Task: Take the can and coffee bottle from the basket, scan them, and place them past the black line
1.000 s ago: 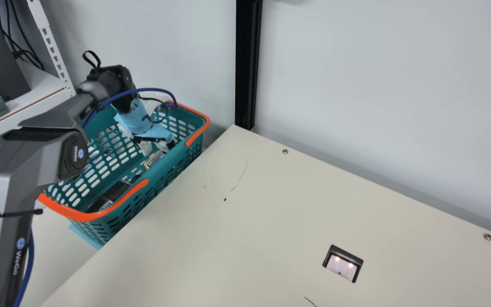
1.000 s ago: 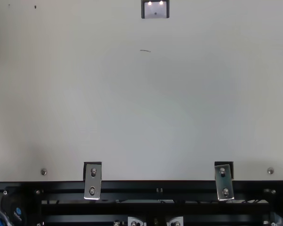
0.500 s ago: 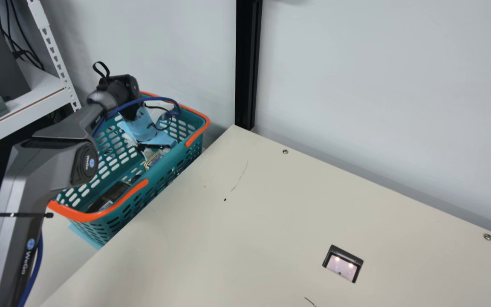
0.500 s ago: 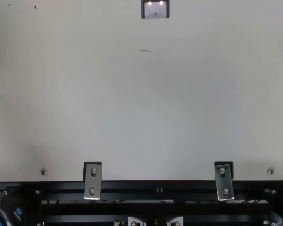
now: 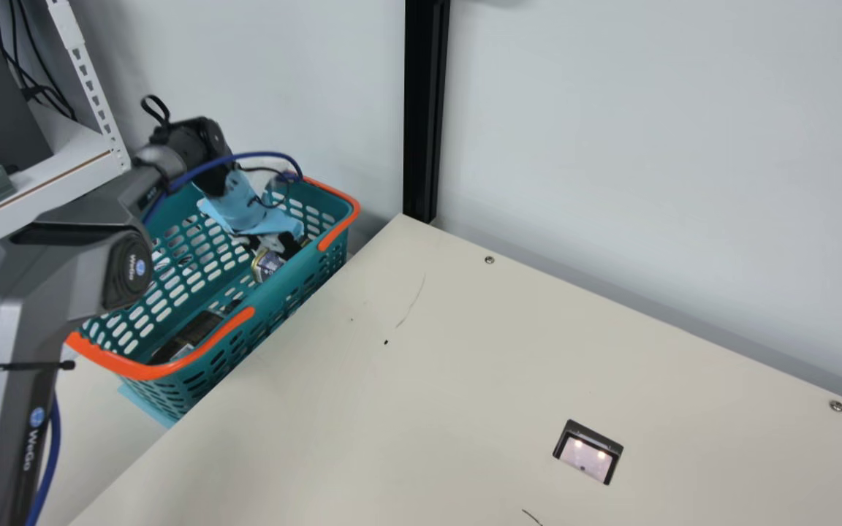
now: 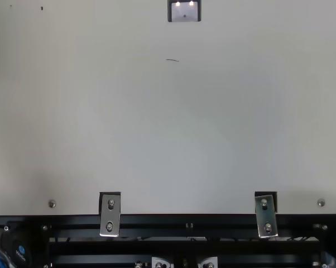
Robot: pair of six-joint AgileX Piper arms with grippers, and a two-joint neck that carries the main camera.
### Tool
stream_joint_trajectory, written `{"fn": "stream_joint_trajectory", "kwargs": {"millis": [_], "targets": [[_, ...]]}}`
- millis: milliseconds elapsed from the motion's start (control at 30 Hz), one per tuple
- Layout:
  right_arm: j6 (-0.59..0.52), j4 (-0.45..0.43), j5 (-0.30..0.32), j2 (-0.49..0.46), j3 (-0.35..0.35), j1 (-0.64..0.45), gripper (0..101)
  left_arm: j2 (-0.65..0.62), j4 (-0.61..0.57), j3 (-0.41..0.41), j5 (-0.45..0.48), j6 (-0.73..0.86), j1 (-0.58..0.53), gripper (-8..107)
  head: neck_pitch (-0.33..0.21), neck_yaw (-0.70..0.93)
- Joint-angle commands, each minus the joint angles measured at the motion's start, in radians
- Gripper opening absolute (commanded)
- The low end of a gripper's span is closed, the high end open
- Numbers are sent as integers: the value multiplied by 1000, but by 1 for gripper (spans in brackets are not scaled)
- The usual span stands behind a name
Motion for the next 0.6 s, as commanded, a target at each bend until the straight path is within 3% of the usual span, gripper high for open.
{"fn": "stream_joint_trajectory", "kwargs": {"millis": [0,267,567], "targets": [[0,0,0,0,0,0,101,-92,-33,39,-13,4,7,10,-32,14],[0,0,0,0,0,0,101,-383,-178,214,-15,-1,33,10,-32,14],[0,0,0,0,0,0,101,-695,-427,430,108,-52,55,10,-32,14]]}}
